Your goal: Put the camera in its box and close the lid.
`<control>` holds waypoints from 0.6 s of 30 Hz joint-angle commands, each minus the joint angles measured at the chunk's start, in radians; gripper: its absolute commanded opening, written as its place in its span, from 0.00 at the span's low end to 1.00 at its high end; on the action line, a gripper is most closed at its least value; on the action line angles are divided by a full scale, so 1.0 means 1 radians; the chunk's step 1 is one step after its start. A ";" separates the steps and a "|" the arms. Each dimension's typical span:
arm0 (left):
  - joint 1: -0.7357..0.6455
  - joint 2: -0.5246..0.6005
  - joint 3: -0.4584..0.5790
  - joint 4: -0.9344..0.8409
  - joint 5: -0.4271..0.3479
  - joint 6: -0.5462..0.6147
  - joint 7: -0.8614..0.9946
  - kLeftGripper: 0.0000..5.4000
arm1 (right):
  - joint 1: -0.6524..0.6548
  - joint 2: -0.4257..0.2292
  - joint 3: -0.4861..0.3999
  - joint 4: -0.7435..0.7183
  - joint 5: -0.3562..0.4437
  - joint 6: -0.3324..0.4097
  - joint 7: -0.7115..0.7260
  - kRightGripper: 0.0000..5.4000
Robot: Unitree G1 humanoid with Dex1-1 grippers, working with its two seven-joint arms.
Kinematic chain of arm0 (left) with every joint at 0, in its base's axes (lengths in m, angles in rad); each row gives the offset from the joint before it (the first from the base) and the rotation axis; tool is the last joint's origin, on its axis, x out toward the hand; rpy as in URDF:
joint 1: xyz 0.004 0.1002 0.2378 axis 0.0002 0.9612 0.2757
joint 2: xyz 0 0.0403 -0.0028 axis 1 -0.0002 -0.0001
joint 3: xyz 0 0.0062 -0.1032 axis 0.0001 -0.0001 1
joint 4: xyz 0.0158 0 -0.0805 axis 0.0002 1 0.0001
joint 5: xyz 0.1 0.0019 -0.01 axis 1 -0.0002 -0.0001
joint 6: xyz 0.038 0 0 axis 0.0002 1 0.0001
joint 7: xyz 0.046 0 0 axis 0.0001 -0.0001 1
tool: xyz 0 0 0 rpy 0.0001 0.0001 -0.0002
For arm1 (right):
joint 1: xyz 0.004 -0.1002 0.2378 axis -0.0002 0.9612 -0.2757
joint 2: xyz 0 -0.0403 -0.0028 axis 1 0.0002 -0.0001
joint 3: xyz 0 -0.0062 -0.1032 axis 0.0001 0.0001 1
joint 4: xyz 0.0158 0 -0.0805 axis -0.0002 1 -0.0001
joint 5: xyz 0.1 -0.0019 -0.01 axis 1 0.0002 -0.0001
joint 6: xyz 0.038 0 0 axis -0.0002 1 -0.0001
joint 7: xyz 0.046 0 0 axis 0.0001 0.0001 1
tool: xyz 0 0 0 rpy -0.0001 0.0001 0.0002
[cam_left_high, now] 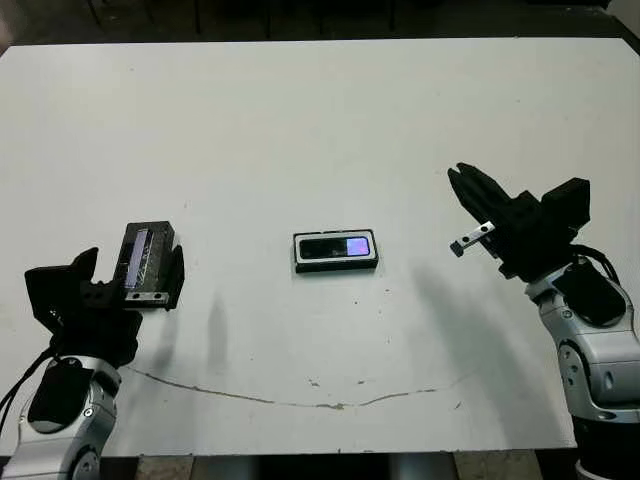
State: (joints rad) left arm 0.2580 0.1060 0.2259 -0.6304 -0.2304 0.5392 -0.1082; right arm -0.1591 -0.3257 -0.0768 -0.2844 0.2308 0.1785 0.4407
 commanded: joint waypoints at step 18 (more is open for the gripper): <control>0.005 0.033 -0.018 0.130 0.047 -0.060 -0.006 1.00 | 0.022 -0.013 -0.001 -0.001 -0.002 0.040 -0.013 0.00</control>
State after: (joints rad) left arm 0.2552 0.1218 0.2115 -0.5214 -0.1932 0.4774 -0.1156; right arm -0.1561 -0.3258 -0.0825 -0.2836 0.2395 0.1929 0.4367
